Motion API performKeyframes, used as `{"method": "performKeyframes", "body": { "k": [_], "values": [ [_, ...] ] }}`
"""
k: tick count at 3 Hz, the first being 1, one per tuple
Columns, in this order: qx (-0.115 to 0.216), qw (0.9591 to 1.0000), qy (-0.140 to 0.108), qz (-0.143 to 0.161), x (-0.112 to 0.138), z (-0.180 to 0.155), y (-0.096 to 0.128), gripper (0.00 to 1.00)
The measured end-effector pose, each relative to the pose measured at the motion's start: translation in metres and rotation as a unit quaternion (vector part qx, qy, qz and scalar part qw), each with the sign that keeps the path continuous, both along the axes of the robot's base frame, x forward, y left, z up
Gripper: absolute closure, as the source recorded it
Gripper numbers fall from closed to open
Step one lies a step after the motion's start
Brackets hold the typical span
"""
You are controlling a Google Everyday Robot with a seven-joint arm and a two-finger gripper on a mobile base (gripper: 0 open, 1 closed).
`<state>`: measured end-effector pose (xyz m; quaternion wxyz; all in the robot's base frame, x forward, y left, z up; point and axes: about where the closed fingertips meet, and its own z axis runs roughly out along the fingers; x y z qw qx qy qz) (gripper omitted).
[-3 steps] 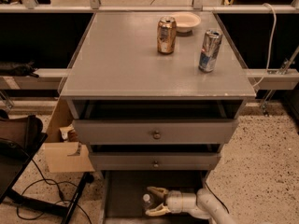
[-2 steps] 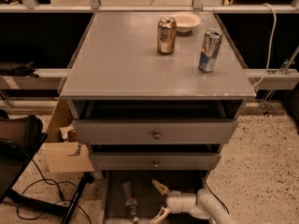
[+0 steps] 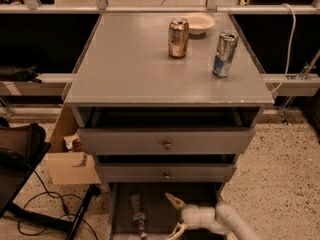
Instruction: Place water bottle into bottom drawer
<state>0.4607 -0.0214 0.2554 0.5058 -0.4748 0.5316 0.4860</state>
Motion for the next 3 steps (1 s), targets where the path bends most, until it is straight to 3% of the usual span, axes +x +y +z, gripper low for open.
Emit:
{"method": "performKeyframes", "body": {
  "k": [1,2,3],
  "values": [
    [-0.051,0.9981,-0.027,0.019,-0.035,0.035,-0.042,0.0],
    [-0.142,0.9891,-0.027,0.028,-0.09,0.081,-0.102,0.0],
    [-0.206,0.9777,-0.013,0.038,-0.127,0.128,-0.122,0.0]
  ]
}}
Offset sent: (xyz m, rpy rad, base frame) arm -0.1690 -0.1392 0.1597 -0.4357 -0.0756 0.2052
